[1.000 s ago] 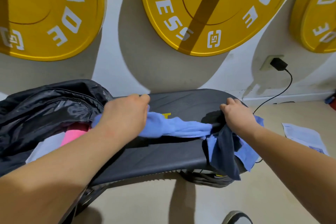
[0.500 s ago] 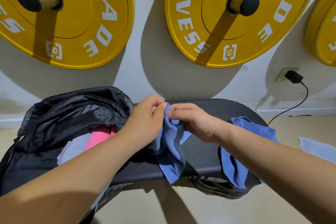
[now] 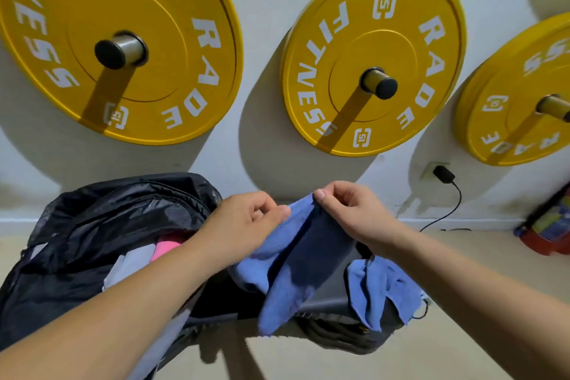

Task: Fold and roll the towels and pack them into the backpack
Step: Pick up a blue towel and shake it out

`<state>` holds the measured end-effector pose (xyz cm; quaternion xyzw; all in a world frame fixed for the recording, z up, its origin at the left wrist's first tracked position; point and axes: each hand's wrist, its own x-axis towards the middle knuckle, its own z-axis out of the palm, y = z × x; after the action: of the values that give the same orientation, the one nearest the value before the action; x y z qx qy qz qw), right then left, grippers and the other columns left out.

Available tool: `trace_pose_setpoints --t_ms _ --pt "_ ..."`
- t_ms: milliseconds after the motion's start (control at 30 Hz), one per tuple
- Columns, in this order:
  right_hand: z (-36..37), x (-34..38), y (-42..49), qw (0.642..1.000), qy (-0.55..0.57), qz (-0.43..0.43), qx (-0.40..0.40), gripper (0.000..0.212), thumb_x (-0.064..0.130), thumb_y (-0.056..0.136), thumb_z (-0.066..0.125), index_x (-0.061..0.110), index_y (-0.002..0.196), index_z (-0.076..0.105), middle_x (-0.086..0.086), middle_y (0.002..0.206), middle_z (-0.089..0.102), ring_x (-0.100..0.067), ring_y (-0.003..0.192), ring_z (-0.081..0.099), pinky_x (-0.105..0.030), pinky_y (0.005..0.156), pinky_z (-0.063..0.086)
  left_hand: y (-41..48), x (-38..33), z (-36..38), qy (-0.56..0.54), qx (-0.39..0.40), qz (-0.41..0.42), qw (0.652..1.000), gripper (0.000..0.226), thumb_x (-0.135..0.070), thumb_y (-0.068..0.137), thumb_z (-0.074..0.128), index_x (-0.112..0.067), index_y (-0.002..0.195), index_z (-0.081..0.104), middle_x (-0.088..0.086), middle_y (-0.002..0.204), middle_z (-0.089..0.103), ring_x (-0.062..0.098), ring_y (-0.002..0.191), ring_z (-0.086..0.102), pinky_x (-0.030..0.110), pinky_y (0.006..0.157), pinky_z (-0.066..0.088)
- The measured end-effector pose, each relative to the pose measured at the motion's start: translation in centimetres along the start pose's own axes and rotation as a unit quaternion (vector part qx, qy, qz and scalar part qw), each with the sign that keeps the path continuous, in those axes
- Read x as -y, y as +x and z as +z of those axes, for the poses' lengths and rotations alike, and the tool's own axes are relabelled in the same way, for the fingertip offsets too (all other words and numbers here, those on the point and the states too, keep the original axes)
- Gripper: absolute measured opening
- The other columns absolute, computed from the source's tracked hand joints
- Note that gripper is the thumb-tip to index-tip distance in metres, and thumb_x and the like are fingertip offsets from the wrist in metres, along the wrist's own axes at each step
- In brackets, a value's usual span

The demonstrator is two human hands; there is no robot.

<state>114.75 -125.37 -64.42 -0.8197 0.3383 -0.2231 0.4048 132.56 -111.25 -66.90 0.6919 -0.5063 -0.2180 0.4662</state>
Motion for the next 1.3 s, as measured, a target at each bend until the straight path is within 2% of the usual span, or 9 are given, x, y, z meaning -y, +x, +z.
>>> trace_pose_setpoints --t_ms 200,467,600,700,833,933,1033,1167,1300 --pt "-3.1 1.3 -1.5 0.981 -0.064 0.052 -0.177 0.032 0.036 0.100 0.056 0.007 0.087 0.061 -0.002 0.069 0.056 -0.014 0.064 0.050 -0.030 0.059 0.039 -1.5 -1.6 -1.2 0.020 0.072 0.000 0.997 0.028 -0.035 0.078 0.084 -0.013 0.075 0.066 -0.003 0.051 0.041 0.012 0.051 0.032 0.026 0.052 0.027" --pt "-7.4 -1.9 -0.9 0.934 -0.025 0.164 -0.317 0.025 0.031 0.103 0.049 0.011 0.089 0.055 -0.005 0.077 0.058 -0.027 0.079 0.056 -0.035 0.068 0.041 -2.8 -1.3 -2.8 0.126 0.132 -0.057 0.982 0.014 -0.025 0.079 0.079 -0.017 0.072 0.071 -0.011 0.050 0.054 0.004 0.047 0.045 0.020 0.049 0.035" --pt "-4.8 -1.8 -1.3 0.965 0.005 0.146 -0.220 0.028 0.033 0.097 0.059 0.007 0.086 0.063 -0.006 0.070 0.061 -0.022 0.069 0.057 -0.030 0.061 0.045 -3.5 0.6 -2.1 0.032 0.043 -0.078 0.995 0.018 -0.024 0.088 0.072 -0.012 0.076 0.070 -0.002 0.061 0.059 0.010 0.057 0.050 0.026 0.057 0.040" --pt "-1.7 -1.3 -2.2 0.992 -0.031 0.056 -0.108 0.014 0.031 0.091 0.070 0.018 0.086 0.069 0.002 0.077 0.071 -0.012 0.074 0.064 -0.027 0.069 0.051 -3.2 0.6 -0.6 0.067 0.035 -0.041 0.996 0.017 -0.026 0.090 0.070 -0.013 0.078 0.068 0.007 0.069 0.064 0.006 0.058 0.048 0.017 0.055 0.038" --pt "1.2 -0.1 -3.5 0.995 -0.090 -0.031 0.007 0.027 0.030 0.088 0.077 0.030 0.113 0.067 0.009 0.065 0.057 -0.005 0.061 0.051 -0.013 0.061 0.041 -2.8 0.6 1.1 0.094 0.047 0.015 0.994 0.006 -0.025 0.087 0.071 -0.026 0.081 0.068 -0.007 0.077 0.070 0.007 0.073 0.063 0.027 0.070 0.050" --pt "2.4 0.1 -3.8 0.993 -0.068 -0.058 0.074 0.031 0.028 0.092 0.073 0.032 0.123 0.068 0.027 0.071 0.064 0.004 0.072 0.061 -0.009 0.070 0.042 -2.7 0.4 1.9 0.081 0.037 0.062 0.994 0.012 -0.018 0.084 0.074 -0.029 0.083 0.069 -0.010 0.079 0.069 0.009 0.077 0.063 0.020 0.065 0.046" --pt "2.9 -0.4 -3.5 0.993 -0.026 -0.054 0.103 0.012 0.024 0.095 0.070 0.025 0.104 0.077 0.016 0.090 0.076 0.003 0.085 0.067 -0.015 0.079 0.049 -2.2 0.4 2.1 0.064 0.007 0.062 0.996 0.014 -0.015 0.081 0.075 -0.028 0.081 0.068 -0.009 0.072 0.066 0.004 0.062 0.055 0.014 0.057 0.040" --pt "3.1 -1.3 -3.4 0.992 -0.006 -0.037 0.118 0.007 0.026 0.092 0.074 0.021 0.088 0.074 0.003 0.081 0.073 -0.008 0.071 0.058 -0.017 0.068 0.045 -1.9 1.5 2.4 0.025 0.011 0.016 0.999 0.021 -0.022 0.078 0.077 -0.030 0.086 0.060 -0.012 0.071 0.063 0.004 0.055 0.048 0.020 0.056 0.044" --pt "3.5 -2.3 -2.5 0.998 -0.025 -0.045 0.040 0.012 0.020 0.093 0.070 0.020 0.081 0.069 -0.001 0.075 0.070 -0.020 0.073 0.061 -0.030 0.069 0.049 -1.5 3.1 2.6 0.041 0.092 -0.019 0.995 0.023 -0.028 0.077 0.082 -0.030 0.085 0.061 -0.010 0.072 0.063 0.004 0.058 0.050 0.023 0.059 0.046"
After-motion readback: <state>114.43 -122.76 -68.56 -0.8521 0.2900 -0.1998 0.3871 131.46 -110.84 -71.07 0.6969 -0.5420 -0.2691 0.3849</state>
